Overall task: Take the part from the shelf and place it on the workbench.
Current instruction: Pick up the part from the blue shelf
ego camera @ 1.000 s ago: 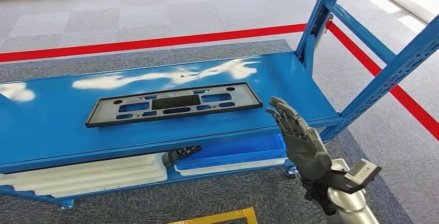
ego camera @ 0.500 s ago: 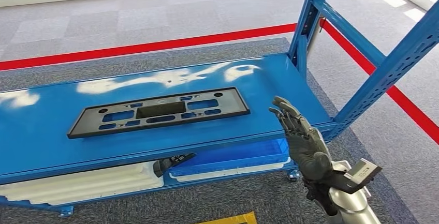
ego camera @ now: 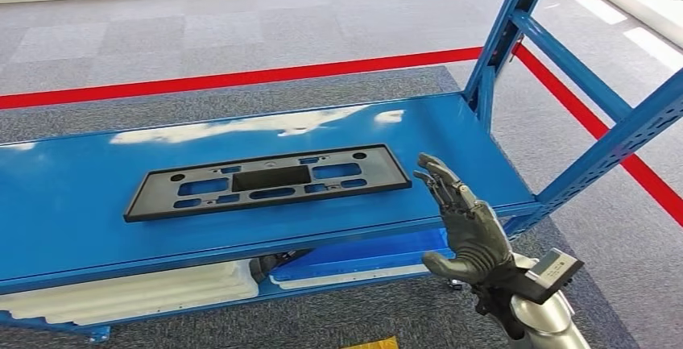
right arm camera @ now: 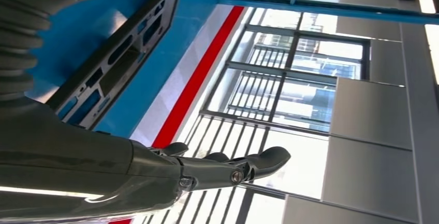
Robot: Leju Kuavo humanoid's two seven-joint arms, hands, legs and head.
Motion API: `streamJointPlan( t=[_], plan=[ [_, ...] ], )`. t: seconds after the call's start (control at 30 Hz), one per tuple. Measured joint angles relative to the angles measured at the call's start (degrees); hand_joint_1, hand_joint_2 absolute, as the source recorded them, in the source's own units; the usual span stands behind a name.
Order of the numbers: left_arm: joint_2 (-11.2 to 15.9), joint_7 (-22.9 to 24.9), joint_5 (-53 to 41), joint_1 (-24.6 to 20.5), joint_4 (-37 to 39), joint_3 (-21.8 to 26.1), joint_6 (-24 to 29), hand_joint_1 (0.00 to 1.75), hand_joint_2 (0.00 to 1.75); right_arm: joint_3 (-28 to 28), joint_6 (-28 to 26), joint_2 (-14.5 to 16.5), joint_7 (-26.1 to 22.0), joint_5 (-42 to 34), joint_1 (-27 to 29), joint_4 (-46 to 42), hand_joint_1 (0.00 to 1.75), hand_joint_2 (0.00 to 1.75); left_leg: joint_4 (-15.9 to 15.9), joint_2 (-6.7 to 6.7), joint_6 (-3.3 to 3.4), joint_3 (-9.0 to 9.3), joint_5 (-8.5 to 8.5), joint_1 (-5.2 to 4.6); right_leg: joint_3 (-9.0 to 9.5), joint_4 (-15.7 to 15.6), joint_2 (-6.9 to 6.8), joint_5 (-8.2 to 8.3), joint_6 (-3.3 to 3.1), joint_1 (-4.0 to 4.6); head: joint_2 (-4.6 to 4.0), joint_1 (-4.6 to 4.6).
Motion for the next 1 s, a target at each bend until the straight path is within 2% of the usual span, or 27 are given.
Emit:
streamJointPlan(
  t=[0.03,0.07,0.1,0.13,0.17,0.23,0.27,0.5,0.7,1.0],
  plan=[
    [0.0,0.0,0.0,0.0,0.0,0.0,0.0,0.0,0.0,0.0,-0.3,-0.1,0.1,0.3,0.0,0.0,0.0,0.87,0.2,-0.02,-0.18,0.14,-0.23,0.16,0.64,-2.0,-0.03,1.88,0.52,-0.3,0.01,0.0],
    [0.0,-0.1,0.0,0.0,0.0,0.0,0.0,0.0,0.0,0.1,-0.6,-0.2,0.2,0.6,0.0,0.0,0.0,0.44,0.6,-0.05,-0.49,0.24,-0.61,0.34,2.1,-5.7,-0.08,4.24,1.1,-0.69,0.01,0.0],
    [0.1,-0.1,0.0,0.0,0.0,0.0,0.0,0.0,0.0,0.1,-0.8,-0.2,0.3,0.8,0.0,0.1,0.0,0.0,1.2,-0.12,-0.94,0.19,-1.07,0.39,3.55,-9.1,-0.03,5.83,1.66,-0.93,0.01,0.04],
    [0.1,-0.1,-0.1,0.0,0.0,0.0,0.0,0.0,0.0,0.2,-1.0,-0.3,0.3,1.0,0.0,0.1,0.0,0.0,1.8,-0.21,-1.37,0.03,-1.57,0.35,4.62,-11.6,0.06,6.75,1.55,-1.09,0.02,0.08],
    [0.2,-0.2,-0.1,0.0,0.0,0.0,0.0,0.0,0.0,0.2,-1.1,-0.3,0.4,1.3,0.1,0.1,0.0,0.0,2.4,-0.28,-1.7,-0.16,-1.95,0.21,5.12,-12.9,0.15,6.87,1.16,-1.14,0.01,0.09],
    [0.2,-0.3,-0.1,0.0,0.0,0.0,0.1,0.0,0.0,0.4,-1.7,-0.4,0.5,2.1,0.2,0.2,0.0,0.0,2.6,-0.35,-1.94,-0.22,-2.24,0.0,5.11,-12.9,0.33,6.44,-0.05,-1.03,0.0,0.08],
    [0.2,-0.3,-0.1,0.1,0.0,0.0,0.1,0.0,0.0,0.4,-2.0,-0.5,0.7,2.7,0.2,0.2,0.0,0.0,2.5,-0.36,-1.96,-0.08,-2.22,0.01,5.15,-12.9,0.33,6.41,-0.19,-0.98,0.0,0.07],
    [0.2,-0.5,-0.1,0.0,0.0,0.0,0.2,0.0,0.0,0.9,-3.2,-1.1,1.8,5.1,-0.4,0.5,0.0,0.0,1.9,-0.4,-2.23,0.21,-2.08,0.14,5.24,-12.8,0.31,6.22,-0.47,-0.74,0.0,0.09],
    [0.1,-0.7,-0.6,0.0,0.0,0.0,0.4,0.0,0.0,2.2,-6.3,-2.2,5.0,11.3,-1.9,1.9,0.0,0.0,1.9,-0.4,-2.42,0.17,-2.15,0.13,5.29,-12.9,0.32,6.19,-0.51,-0.7,0.0,0.09],
    [0.1,-0.6,-1.9,0.0,0.0,-1.1,0.5,0.0,0.0,8.7,-14.9,-2.6,13.0,32.4,-9.7,11.5,0.0,0.0,2.0,-0.4,-2.44,0.26,-2.13,0.01,5.5,-12.9,0.31,6.24,-0.5,-0.81,0.0,0.09]
  ],
)
